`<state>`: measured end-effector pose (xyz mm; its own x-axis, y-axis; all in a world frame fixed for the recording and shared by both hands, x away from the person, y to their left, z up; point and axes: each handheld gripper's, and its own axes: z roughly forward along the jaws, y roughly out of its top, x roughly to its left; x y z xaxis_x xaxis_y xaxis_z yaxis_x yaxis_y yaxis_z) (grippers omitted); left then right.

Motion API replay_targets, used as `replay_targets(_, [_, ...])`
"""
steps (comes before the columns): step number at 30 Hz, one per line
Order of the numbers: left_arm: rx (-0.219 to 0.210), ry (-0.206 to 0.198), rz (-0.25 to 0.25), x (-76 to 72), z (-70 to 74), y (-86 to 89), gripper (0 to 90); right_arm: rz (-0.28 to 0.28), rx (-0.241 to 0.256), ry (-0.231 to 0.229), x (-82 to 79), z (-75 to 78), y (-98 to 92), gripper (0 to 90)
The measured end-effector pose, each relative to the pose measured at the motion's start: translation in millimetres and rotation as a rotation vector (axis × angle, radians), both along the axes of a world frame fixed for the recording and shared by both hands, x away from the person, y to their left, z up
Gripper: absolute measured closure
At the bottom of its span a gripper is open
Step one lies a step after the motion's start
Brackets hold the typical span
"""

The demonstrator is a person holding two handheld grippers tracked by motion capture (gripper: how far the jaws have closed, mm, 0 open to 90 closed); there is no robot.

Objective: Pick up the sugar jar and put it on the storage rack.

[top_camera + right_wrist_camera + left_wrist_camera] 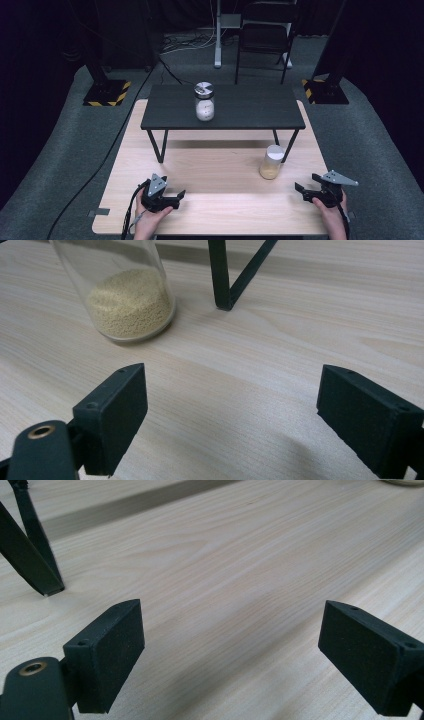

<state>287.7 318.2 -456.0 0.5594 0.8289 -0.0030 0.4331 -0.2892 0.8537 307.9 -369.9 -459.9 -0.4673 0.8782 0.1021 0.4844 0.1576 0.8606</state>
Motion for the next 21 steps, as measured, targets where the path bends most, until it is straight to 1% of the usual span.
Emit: replay_targets(21, [0.013,0.002,-0.005,0.3,1.0,-2.0,10.9,0.001,-0.001,0.001,0.2,0.2,0.2,11.8])
